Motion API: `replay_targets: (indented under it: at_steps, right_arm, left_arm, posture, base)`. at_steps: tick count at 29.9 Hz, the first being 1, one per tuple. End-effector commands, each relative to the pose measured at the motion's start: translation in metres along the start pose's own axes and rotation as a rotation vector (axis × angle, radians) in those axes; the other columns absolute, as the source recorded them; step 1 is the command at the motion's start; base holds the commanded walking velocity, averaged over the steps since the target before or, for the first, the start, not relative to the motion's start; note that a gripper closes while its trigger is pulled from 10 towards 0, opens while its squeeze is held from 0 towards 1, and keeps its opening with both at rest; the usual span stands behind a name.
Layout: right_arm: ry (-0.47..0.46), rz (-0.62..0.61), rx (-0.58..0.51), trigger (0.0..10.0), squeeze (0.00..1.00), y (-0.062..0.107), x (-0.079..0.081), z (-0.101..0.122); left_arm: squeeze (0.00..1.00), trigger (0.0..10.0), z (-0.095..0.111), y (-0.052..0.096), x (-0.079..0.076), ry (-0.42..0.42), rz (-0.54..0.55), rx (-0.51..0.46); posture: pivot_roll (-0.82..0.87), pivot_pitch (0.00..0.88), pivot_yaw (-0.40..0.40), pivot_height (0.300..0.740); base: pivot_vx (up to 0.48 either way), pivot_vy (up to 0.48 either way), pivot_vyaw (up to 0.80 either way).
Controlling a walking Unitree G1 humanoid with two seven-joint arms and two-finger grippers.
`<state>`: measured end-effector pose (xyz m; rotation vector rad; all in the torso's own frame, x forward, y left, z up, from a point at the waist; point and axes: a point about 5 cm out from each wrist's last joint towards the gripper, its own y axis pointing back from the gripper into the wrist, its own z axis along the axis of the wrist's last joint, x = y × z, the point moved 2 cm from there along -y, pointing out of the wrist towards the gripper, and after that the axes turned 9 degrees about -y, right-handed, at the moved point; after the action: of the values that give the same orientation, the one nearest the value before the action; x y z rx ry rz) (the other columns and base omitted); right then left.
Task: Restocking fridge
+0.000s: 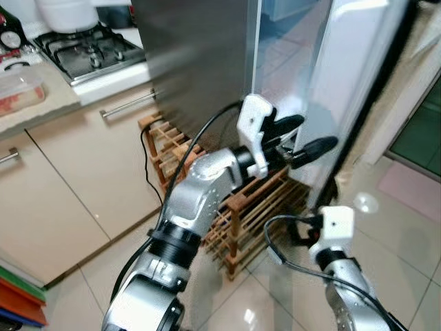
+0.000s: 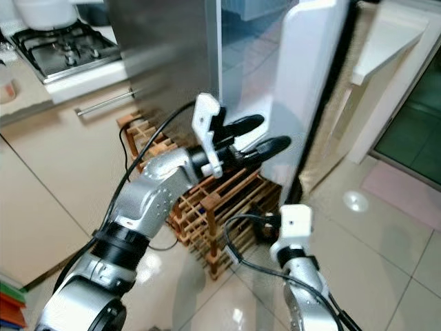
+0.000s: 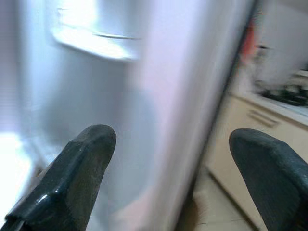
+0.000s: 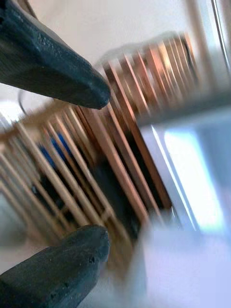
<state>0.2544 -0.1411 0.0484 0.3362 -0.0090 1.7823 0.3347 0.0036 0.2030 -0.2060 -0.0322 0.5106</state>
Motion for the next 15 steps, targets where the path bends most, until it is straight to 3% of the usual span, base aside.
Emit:
replay_targets:
  at_steps: [1,4,6,8,9,15]
  right_arm:
    - [-0.007,0.084,0.006,10.0,0.00,-0.004,0.011,0.006]
    - [0.012,0.117,-0.012,10.0,0.00,-0.010,0.014,0.015]
    - [0.046,0.095,-0.049,10.0,0.00,-0.015,0.010,0.024]
    - [0.064,0.079,-0.067,10.0,0.00,-0.017,0.008,0.028]
    - [0.120,-0.016,-0.132,10.0,0.00,-0.022,-0.008,0.043]
    - [0.159,-0.179,-0.227,10.0,0.00,-0.024,-0.038,0.067]
  left_arm:
    - [0.00,10.0,0.006,0.014,0.017,-0.027,0.112,-0.012]
    - [0.00,10.0,-0.005,0.037,0.049,-0.118,0.374,0.048]
    - [0.00,10.0,-0.016,0.050,0.063,-0.167,0.492,0.114]
    - [0.00,10.0,-0.021,0.055,0.067,-0.183,0.524,0.143]
    - [0.00,10.0,-0.039,0.073,0.080,-0.231,0.650,0.243]
    - [0.00,10.0,-0.065,0.100,0.089,-0.229,0.799,0.352]
  posture:
    - [-0.05,0.019,0.055,0.736]
    - [-0.04,0.012,0.050,0.736]
    - [-0.04,0.008,0.049,0.736]
    - [-0.04,0.006,0.048,0.736]
    - [-0.03,0.002,0.050,0.736]
    - [-0.04,0.005,0.053,0.736]
  base:
    - [0.000,0.000,0.00]
    - [0.000,0.000,0.00]
    - [0.000,0.000,0.00]
    - [0.000,0.000,0.00]
    - [0.000,0.000,0.00]
    - [0.000,0.000,0.00]
